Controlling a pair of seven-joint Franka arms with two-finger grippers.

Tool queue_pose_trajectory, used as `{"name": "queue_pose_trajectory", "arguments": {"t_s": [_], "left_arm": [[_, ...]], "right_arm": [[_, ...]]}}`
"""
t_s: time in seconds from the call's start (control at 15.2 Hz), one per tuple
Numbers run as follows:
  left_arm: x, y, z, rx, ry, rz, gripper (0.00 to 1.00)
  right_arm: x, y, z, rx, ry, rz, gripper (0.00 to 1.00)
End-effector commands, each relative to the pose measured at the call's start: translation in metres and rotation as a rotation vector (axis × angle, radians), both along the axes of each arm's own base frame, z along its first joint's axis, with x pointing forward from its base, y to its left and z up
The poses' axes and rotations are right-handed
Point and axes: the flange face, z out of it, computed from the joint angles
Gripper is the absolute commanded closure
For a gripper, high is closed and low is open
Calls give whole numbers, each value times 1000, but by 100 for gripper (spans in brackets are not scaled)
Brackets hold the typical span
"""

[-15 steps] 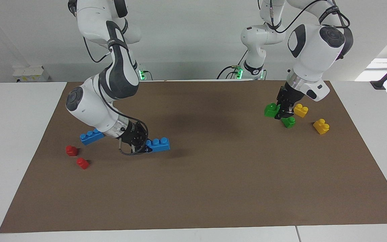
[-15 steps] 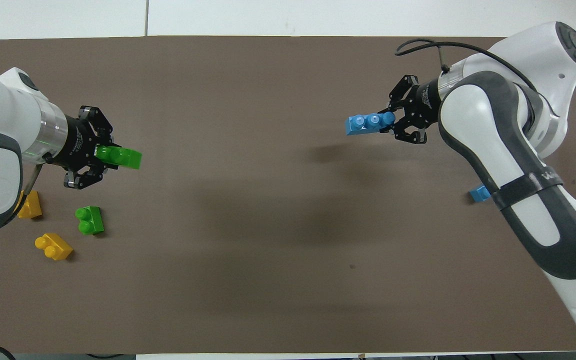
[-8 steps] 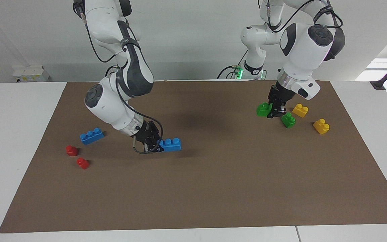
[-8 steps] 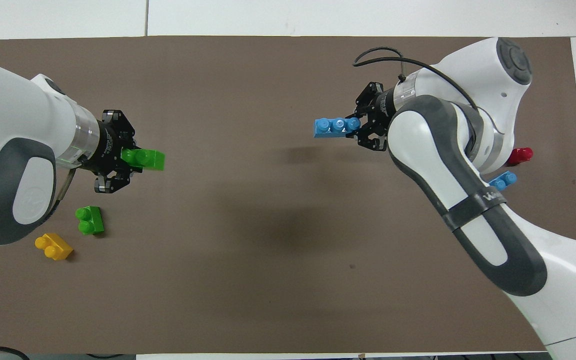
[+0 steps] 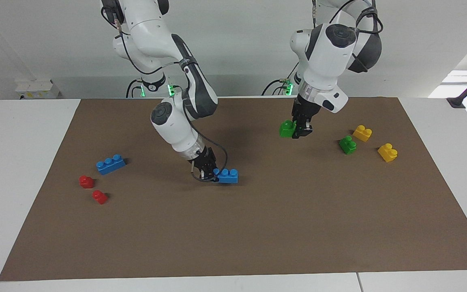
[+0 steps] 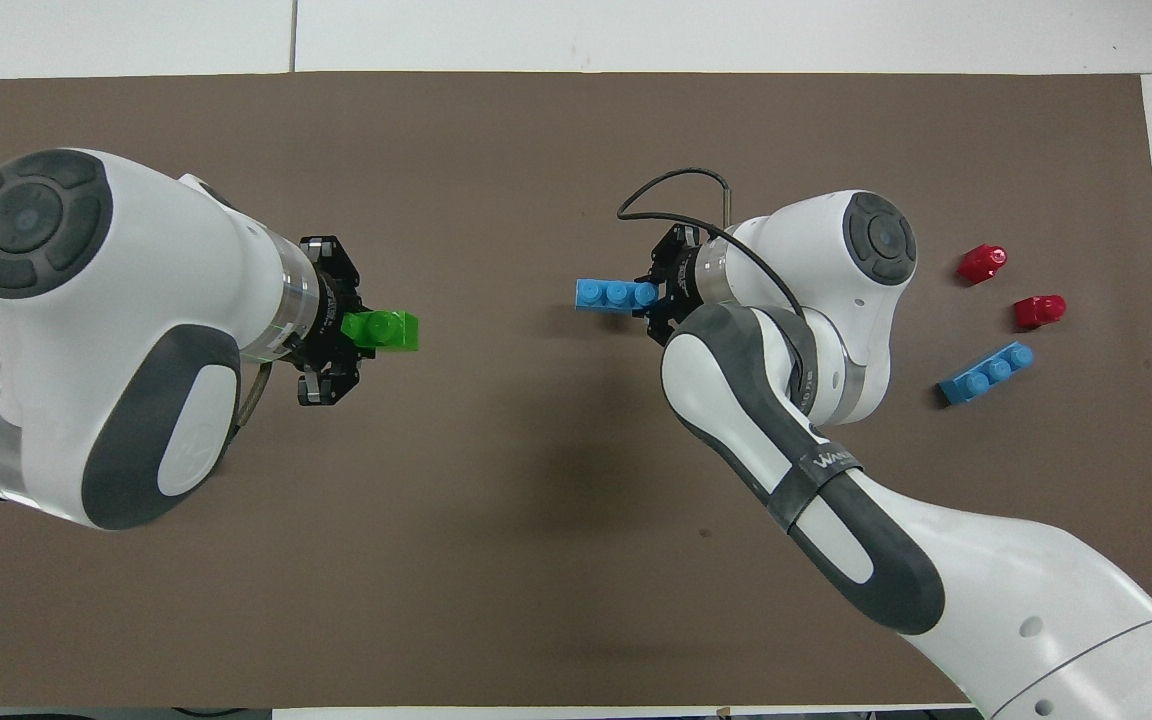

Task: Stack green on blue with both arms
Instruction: 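Carry the green brick and the blue brick toward the table centre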

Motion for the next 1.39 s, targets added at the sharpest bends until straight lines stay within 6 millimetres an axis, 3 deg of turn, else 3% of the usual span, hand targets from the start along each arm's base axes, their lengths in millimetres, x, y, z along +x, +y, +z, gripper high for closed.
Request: {"name": "queue_pose_trajectory", "arguments": {"t_s": [0.0,0.13,0.46,0.92,1.12,1.32], "left_arm": [[-4,-31,-19,0,-23,29,100],[-4,-47,-31,-11,-27,19,100],[-4,-89,-70,12,-53,47,100],[-7,-122,-105,-13,-62,54,100],[-17,-150,-141,37,-70,50,100],[-17,-161,-144,33,-82,62,100]], "right_arm": [[-20,4,7,-6,-19,33,100],[-31,14,2,-13,-20,70,100],[-36,13,-5,-16,-23,87,100],[-37,11,-18,-23,-34,81,100],[-36,10,-22,-28,-42,95,100],[-37,8,-29,-26,-52,76,100]]}}
